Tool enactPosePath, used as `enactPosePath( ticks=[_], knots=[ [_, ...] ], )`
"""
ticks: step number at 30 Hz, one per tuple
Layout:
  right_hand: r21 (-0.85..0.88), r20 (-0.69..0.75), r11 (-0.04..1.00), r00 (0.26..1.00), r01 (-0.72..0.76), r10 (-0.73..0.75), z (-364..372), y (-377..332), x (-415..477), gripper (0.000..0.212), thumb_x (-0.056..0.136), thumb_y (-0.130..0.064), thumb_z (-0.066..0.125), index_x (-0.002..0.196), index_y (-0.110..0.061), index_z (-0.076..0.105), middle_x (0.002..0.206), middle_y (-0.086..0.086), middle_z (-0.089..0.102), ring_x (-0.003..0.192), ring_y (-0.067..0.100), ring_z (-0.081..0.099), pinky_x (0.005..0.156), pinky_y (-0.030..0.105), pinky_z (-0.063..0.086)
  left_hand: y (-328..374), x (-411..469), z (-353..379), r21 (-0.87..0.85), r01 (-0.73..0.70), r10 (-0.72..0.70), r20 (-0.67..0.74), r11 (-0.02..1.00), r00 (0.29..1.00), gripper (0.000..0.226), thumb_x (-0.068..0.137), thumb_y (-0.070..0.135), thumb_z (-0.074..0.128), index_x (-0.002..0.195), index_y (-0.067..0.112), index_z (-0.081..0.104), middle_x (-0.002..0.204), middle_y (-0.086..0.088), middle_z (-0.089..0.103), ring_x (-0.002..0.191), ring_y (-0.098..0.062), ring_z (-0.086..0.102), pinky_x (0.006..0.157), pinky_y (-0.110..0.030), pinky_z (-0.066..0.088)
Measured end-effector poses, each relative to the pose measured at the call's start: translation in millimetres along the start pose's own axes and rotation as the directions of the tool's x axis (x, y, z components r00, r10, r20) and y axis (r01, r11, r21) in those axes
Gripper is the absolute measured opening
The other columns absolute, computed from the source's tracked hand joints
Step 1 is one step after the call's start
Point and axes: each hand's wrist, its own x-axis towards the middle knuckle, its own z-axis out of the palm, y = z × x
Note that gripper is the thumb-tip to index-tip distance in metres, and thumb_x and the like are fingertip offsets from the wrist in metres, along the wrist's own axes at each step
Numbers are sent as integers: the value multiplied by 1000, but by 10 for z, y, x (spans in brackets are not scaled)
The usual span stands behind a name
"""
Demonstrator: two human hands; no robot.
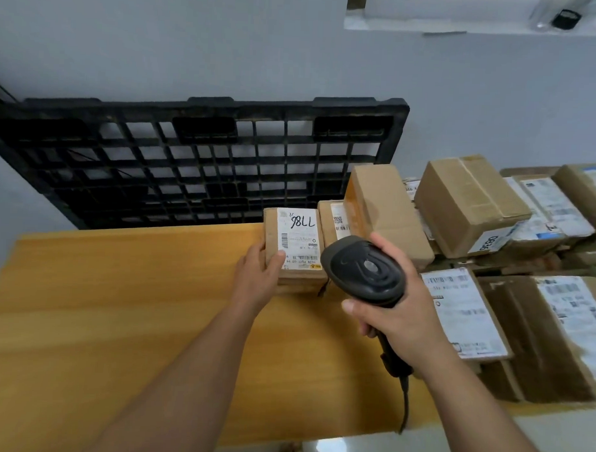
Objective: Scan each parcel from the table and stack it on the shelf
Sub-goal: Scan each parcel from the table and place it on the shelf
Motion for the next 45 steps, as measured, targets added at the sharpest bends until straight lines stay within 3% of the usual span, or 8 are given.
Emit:
enactPosePath(
  ticks=[4,10,15,18,26,31,36,45],
  knots=[
    [5,14,999,999,-47,47,8,19,24,90,70,1,82,131,-53,43,120,-8,59,57,19,64,54,29,55,36,-91,2,-231,40,-32,42,972,999,50,98,45,45,143,27,32,137,0,45,116,-16,47,73,-21,42],
    [26,44,998,997,-58,56,47,57,32,91,71,1,82,130,-55,42,121,-6,59,57,21,63,53,28,53,12,-30,-57,-304,134,-101,121,943,988,44,96,34,54,133,35,31,131,-5,52,105,-19,57,76,-30,48],
    [12,53,999,998,-43,43,83,96,-11,91,70,-2,83,128,-59,43,124,-4,58,57,25,64,54,30,54,-75,15,-223,-226,149,-89,255,963,963,107,72,14,78,146,47,9,135,-11,43,115,-31,52,65,-28,54],
    [15,60,999,998,-35,34,108,122,-65,91,71,-2,83,130,-59,43,122,-2,60,55,29,64,55,33,54,-120,-63,-279,-123,128,-88,284,984,955,131,45,26,86,138,64,2,142,-10,34,124,-34,44,79,-42,58],
    [130,140,991,990,18,-36,114,25,-324,88,69,-3,83,134,-49,45,120,4,63,52,33,61,52,40,54,-193,-581,-498,-199,32,-22,51,980,998,132,32,39,88,133,69,8,137,-8,37,125,-36,44,92,-60,49],
    [227,218,973,971,43,-94,80,-128,-587,90,61,-9,80,136,-44,45,114,3,67,50,34,59,48,38,50,-112,-970,-740,-221,-54,29,-115,974,993,129,36,35,86,138,60,11,137,-8,37,124,-33,45,94,-59,48],
    [214,286,973,946,91,-151,-15,-230,-944,91,63,-12,81,137,-46,43,107,4,69,53,35,62,49,38,53,-107,-1350,-853,-230,-151,95,-237,961,967,117,61,7,87,144,46,14,140,-11,37,121,-27,50,84,-36,52],
    [240,400,965,894,109,-200,-194,-228,-1642,91,58,-23,85,134,-48,44,109,5,70,51,33,61,49,39,53,-182,-2252,-824,-176,-197,123,-359,965,925,116,58,16,89,144,45,16,138,-8,40,122,-25,49,98,-46,48]
  ],
)
